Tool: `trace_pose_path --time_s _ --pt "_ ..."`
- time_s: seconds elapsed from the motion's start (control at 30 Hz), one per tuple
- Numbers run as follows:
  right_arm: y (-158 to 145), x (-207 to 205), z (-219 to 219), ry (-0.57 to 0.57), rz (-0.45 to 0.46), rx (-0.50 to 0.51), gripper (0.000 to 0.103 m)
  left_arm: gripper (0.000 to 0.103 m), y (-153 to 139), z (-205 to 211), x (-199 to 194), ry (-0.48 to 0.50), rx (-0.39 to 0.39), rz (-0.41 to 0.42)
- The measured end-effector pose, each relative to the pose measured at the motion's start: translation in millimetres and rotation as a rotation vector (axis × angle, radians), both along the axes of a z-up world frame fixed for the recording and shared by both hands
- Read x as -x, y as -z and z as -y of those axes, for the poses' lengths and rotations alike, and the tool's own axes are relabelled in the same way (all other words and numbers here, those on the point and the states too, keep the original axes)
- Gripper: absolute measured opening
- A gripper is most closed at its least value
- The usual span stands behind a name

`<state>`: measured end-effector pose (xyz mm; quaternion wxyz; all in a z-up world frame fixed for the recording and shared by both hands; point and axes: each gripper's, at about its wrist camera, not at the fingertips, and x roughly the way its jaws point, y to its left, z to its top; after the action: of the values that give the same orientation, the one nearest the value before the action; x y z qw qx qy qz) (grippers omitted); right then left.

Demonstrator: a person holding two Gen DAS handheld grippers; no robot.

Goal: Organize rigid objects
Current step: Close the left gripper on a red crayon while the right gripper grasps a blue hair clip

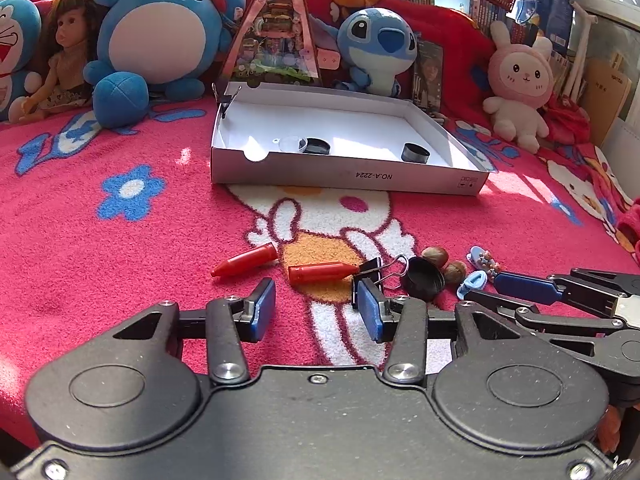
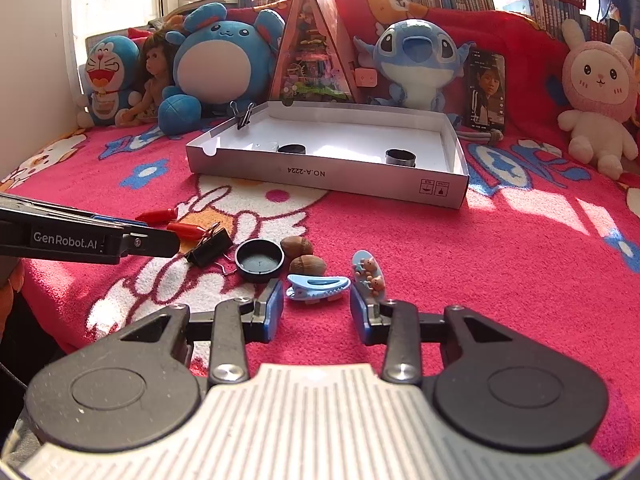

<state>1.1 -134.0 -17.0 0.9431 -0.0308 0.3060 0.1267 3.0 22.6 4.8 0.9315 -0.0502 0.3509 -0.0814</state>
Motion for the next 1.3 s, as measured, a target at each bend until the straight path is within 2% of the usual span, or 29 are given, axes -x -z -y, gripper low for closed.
trace_pose_path --time_s 0.17,0.27,0.3,0.5,0.9,1.2,1.3 --pt "3 -3 -2 -0.003 -0.003 0.017 0.046 0.047 3 4 -7 -0.010 0.004 0.003" --pt "4 -5 -3 -0.005 -0.001 0.023 0.051 0.047 3 5 -10 -0.013 0.010 0.004" --pt "4 -5 -3 -0.007 0.002 0.027 0.057 0.047 4 5 -10 -0.013 0.010 0.005" --pt "6 -8 -4 -0.016 0.013 0.054 0.062 0.047 5 10 -12 -0.004 -0.007 0.015" --pt "7 -11 -6 -0.019 0.018 0.066 0.062 0.046 10 18 -14 0.005 -0.065 0.041" --pt "8 -12 -10 -0.019 0.040 0.097 0.063 0.045 11 18 -13 0.007 -0.065 0.045" --pt "8 -12 -9 -0.018 0.040 0.096 0.063 0.038 11 16 -11 0.002 -0.039 0.044"
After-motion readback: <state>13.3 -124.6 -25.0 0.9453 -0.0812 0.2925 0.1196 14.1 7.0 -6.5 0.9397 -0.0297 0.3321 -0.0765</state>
